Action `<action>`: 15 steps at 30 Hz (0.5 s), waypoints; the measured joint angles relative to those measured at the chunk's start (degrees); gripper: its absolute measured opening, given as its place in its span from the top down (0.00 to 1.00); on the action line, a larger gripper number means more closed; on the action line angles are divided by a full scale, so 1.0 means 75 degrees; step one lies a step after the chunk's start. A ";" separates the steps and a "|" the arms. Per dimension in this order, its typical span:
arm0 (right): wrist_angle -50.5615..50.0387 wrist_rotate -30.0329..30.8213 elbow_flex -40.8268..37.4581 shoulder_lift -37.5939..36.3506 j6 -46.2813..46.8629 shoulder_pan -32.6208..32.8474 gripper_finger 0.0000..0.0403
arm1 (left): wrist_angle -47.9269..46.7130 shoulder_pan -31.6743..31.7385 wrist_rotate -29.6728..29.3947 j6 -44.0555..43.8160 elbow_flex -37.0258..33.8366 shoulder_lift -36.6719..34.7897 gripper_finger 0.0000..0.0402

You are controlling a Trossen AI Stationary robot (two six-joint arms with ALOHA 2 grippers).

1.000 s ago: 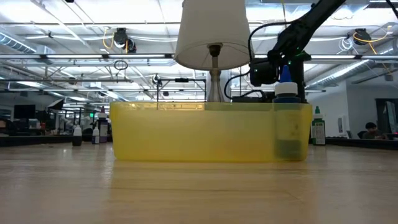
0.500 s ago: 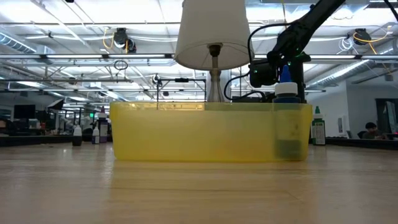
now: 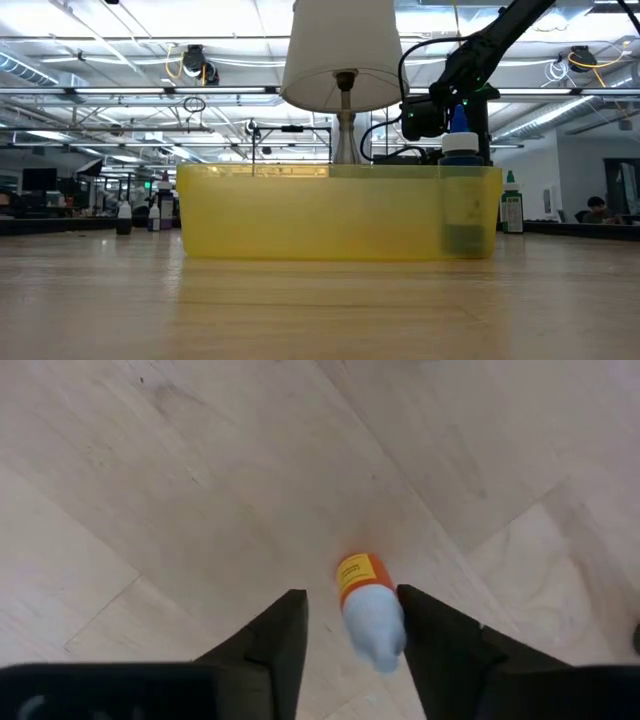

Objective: Pick & Place food coloring
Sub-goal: Put the yellow food coloring bottle into the yellow bin

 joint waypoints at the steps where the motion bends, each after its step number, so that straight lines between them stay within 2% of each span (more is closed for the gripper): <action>1: -0.0001 0.0132 0.0003 0.0000 0.0002 0.0000 0.69 | 0.0000 0.0000 0.0000 0.0000 0.0000 0.0002 0.83; 4: 0.0005 0.0688 0.0003 0.0000 -0.0089 0.0001 0.78 | 0.0000 -0.0001 0.0000 0.0000 0.0001 0.0000 0.83; 7: 0.0128 0.0765 0.0003 -0.0024 -0.0225 0.0016 0.88 | 0.0000 -0.0003 0.0000 0.0000 0.0000 0.0002 0.83; 15: 0.0481 0.0725 0.0041 -0.1173 -0.0394 0.0983 0.88 | 0.0003 -0.0003 -0.0003 0.0000 0.0000 -0.0001 0.83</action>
